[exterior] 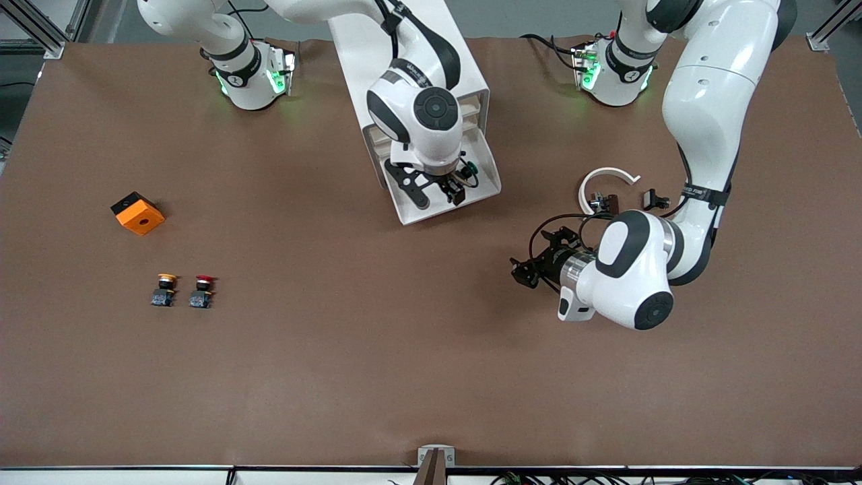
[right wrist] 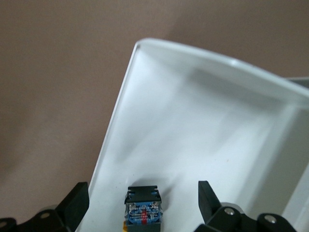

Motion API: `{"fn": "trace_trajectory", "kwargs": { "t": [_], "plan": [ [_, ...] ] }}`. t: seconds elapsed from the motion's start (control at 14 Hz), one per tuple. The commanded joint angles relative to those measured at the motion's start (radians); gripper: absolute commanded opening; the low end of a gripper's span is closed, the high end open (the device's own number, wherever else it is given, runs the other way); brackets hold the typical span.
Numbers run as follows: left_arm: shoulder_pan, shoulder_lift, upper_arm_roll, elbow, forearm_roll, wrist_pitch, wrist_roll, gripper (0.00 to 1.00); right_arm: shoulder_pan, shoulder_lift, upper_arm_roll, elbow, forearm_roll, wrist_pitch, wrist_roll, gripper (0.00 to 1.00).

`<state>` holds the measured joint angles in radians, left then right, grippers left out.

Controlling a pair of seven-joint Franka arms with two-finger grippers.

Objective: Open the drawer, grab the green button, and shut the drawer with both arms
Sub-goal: 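Reach the right gripper into the open drawer toward the green button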

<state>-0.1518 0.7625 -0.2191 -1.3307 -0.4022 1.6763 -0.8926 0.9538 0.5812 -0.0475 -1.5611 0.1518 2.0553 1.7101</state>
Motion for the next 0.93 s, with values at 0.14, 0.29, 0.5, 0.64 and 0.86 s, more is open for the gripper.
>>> {"fn": "trace_trajectory", "kwargs": {
  "t": [0.14, 0.29, 0.5, 0.64, 0.86],
  "plan": [
    [-0.015, -0.072, 0.023, -0.077, 0.034, 0.175, 0.222, 1.00, 0.028, 0.058, -0.012, 0.064, 0.012, 0.023, 0.013, 1.00],
    [-0.023, -0.110, 0.023, -0.149, 0.087, 0.297, 0.241, 1.00, 0.030, 0.060, -0.012, 0.065, 0.014, 0.025, 0.011, 1.00],
    [-0.066, -0.143, 0.023, -0.231, 0.244, 0.408, 0.244, 1.00, 0.043, 0.074, -0.012, 0.065, 0.014, 0.026, 0.011, 1.00],
    [-0.077, -0.140, 0.023, -0.229, 0.281, 0.414, 0.244, 1.00, 0.051, 0.088, -0.012, 0.065, 0.015, 0.048, 0.011, 1.00],
    [-0.078, -0.134, 0.021, -0.222, 0.281, 0.436, 0.242, 1.00, 0.059, 0.095, -0.012, 0.065, 0.018, 0.072, 0.011, 1.00]
  ]
}}
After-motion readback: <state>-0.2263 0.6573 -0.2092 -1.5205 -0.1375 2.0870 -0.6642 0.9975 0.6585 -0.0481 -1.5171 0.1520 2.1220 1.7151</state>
